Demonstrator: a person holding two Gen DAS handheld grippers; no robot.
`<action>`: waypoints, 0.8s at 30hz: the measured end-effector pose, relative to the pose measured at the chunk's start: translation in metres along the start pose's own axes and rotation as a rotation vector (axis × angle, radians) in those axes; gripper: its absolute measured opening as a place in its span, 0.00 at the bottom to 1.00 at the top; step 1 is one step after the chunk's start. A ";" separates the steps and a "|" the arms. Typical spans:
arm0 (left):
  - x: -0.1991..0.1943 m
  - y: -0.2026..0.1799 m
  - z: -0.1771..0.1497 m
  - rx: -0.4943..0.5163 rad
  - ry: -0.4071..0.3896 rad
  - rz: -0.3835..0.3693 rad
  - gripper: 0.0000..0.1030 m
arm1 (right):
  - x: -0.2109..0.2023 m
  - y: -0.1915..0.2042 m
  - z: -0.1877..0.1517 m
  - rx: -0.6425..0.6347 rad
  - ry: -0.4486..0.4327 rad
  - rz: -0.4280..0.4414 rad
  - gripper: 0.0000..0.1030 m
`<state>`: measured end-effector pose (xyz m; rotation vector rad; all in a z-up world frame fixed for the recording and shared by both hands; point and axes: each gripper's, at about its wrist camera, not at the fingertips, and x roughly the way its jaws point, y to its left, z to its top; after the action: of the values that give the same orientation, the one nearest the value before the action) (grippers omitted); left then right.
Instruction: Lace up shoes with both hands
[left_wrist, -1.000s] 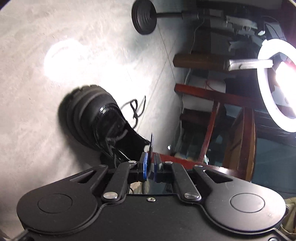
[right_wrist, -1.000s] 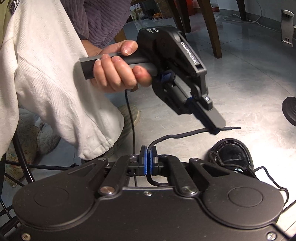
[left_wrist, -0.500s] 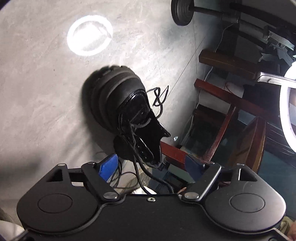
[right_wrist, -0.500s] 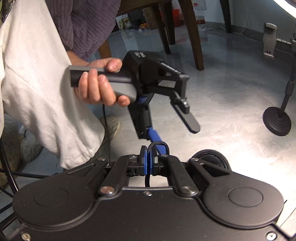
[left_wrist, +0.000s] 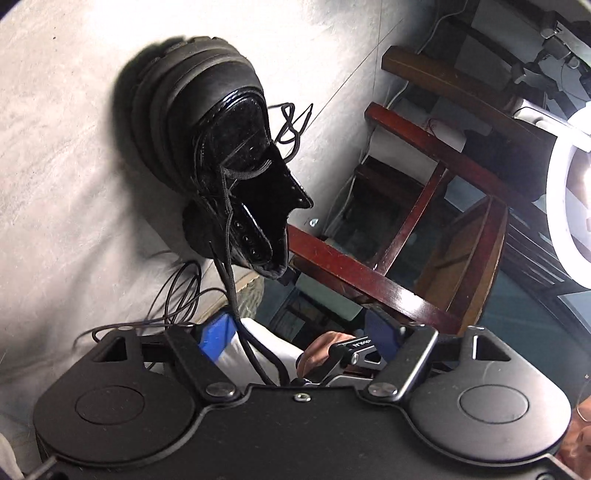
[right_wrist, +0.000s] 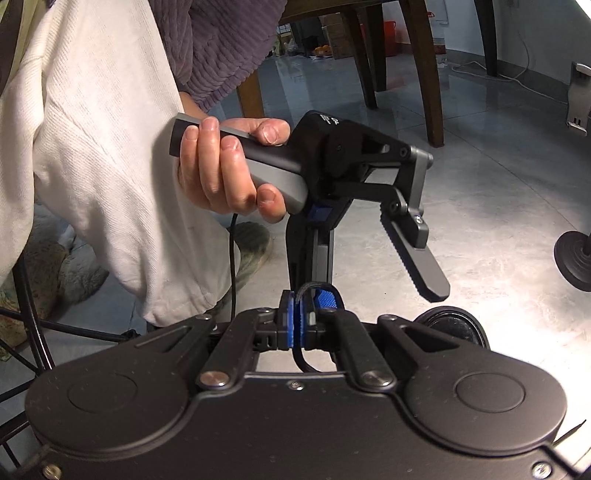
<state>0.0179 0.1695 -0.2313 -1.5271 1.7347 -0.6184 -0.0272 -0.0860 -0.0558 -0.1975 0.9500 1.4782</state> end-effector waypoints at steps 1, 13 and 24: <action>0.001 -0.003 0.000 0.012 -0.002 0.004 0.36 | 0.000 -0.001 0.000 0.000 0.003 0.002 0.04; -0.020 -0.021 -0.004 0.126 -0.162 0.038 0.03 | 0.000 -0.001 -0.001 0.007 0.012 -0.012 0.04; -0.038 -0.044 -0.007 0.220 -0.302 0.104 0.03 | 0.000 -0.009 -0.003 0.063 0.014 -0.007 0.04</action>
<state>0.0409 0.1974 -0.1852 -1.2948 1.4555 -0.4801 -0.0209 -0.0895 -0.0617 -0.1648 1.0049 1.4398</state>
